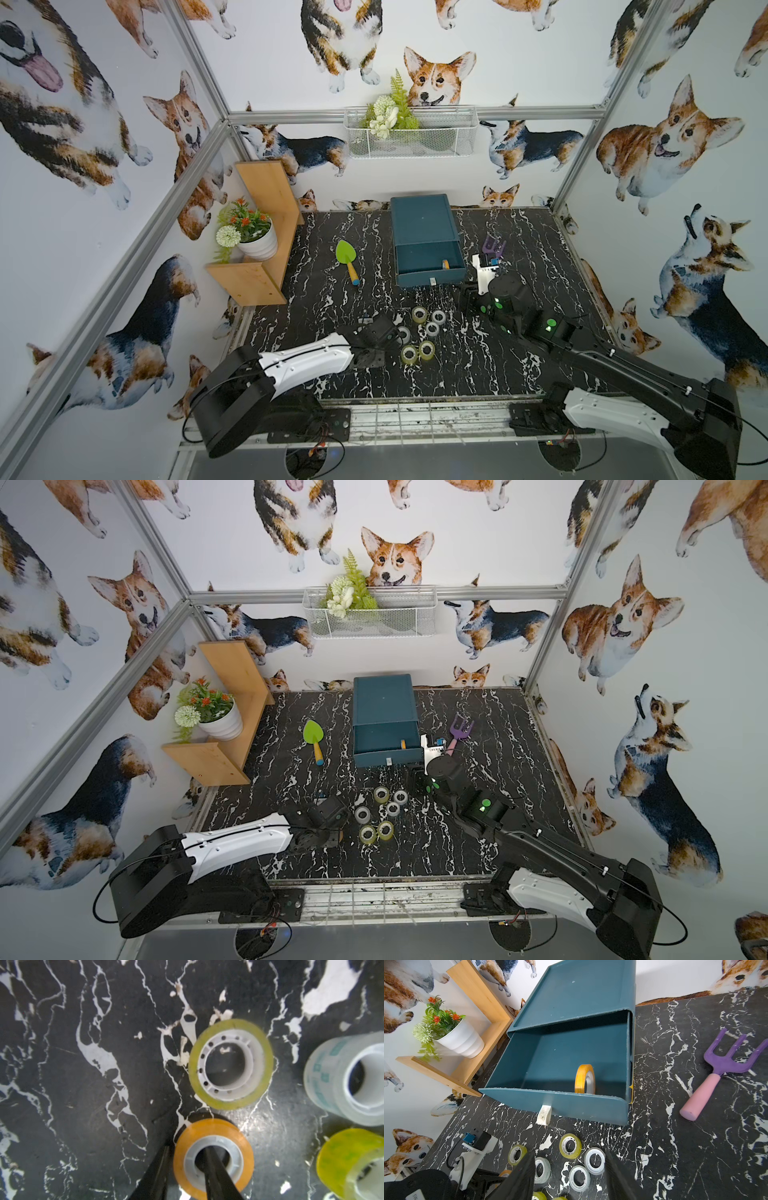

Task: Place the transparent tape into the drawer according to color
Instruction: Pick up the tape from the center of the board.

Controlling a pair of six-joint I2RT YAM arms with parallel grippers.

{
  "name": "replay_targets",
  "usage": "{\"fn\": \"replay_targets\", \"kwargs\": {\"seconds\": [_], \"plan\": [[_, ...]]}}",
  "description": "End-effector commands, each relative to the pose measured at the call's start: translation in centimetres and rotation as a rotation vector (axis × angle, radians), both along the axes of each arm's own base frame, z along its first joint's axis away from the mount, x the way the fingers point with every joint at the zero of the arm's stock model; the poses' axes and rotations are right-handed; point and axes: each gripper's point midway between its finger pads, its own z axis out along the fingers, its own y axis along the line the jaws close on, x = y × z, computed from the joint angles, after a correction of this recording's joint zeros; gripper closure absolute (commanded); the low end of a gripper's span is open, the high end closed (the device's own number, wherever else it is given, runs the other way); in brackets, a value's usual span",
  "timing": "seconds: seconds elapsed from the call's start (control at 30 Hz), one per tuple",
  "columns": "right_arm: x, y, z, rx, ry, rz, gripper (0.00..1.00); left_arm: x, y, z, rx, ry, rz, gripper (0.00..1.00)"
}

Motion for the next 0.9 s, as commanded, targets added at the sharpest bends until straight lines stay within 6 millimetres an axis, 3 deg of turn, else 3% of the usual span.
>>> {"fn": "replay_targets", "kwargs": {"seconds": [0.0, 0.27, 0.57, 0.73, 0.83, 0.87], "plan": [[0.2, 0.0, 0.8, 0.019, -0.024, -0.010, 0.42, -1.0, 0.6, -1.1, 0.035, 0.054, -0.022, 0.69], [0.3, 0.0, 1.1, 0.022, -0.028, -0.016, 0.41, -0.9, 0.2, -0.7, 0.003, 0.039, -0.020, 0.82], [0.6, 0.2, 1.1, 0.019, -0.025, -0.020, 0.41, -0.2, -0.4, 1.8, -0.042, -0.010, -0.025, 0.87], [0.7, -0.2, 1.0, 0.009, -0.024, -0.038, 0.41, 0.3, -0.9, 5.0, -0.089, -0.058, -0.024, 0.88], [0.8, -0.7, 1.2, 0.010, -0.034, -0.065, 0.41, 0.7, -0.8, 7.8, -0.107, -0.105, -0.023, 0.88], [0.7, -1.0, 1.5, 0.014, -0.041, -0.076, 0.41, 1.4, -1.2, 9.9, -0.133, -0.145, -0.021, 0.88]]}}
